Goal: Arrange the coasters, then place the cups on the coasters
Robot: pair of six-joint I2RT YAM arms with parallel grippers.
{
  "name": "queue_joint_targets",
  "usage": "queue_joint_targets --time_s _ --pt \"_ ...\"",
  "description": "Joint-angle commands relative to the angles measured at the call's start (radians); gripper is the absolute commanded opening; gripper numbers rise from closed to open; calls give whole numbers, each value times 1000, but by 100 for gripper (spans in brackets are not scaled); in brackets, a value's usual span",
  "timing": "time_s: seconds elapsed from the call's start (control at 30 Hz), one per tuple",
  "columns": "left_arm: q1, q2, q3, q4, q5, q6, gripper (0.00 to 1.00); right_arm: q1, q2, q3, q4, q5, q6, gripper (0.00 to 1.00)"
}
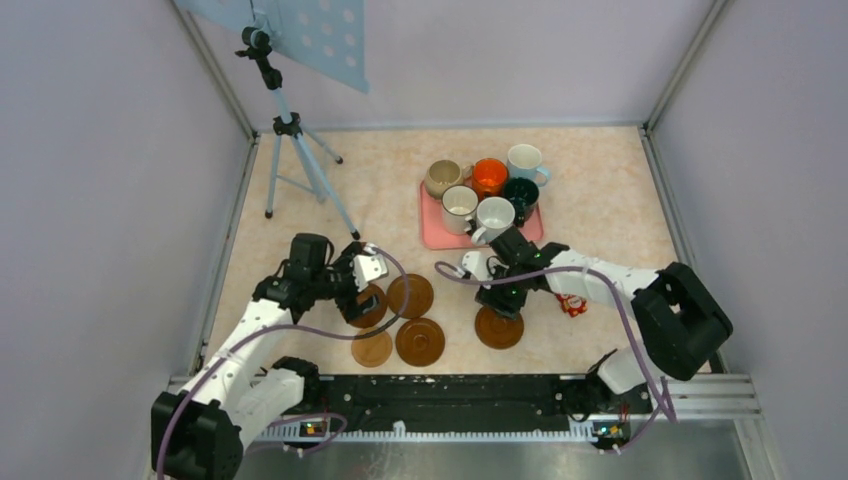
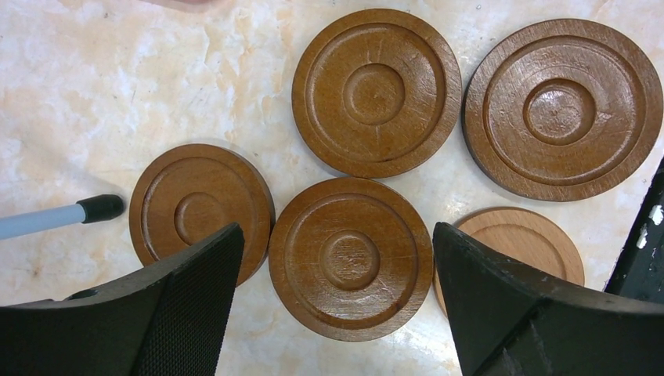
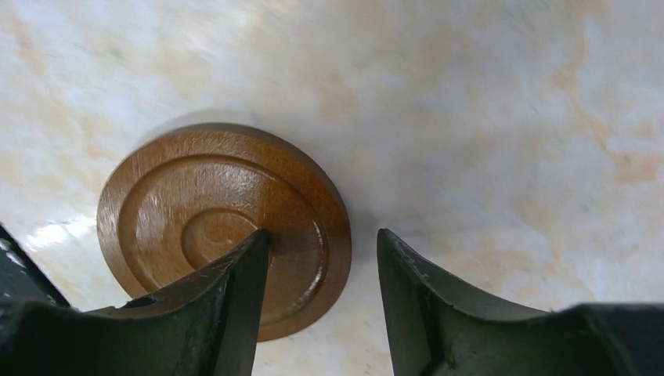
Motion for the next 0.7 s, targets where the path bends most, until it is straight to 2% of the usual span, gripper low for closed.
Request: queue_joint_targets --time_s 0.0,0.2,0.4,0.67 --pt "-2 27 4 17 28 29 95 -150 52 45 -122 24 -96 50" --pt "-5 78 12 67 32 31 94 -265 -1 -2 -171 59 -214 47" --pt "-16 139 18 114 22 28 93 -447 -40 -48 -196 97 -342 47" --pt "-97 281 54 218 -14 -34 86 -635 1 -28 -165 129 -417 46"
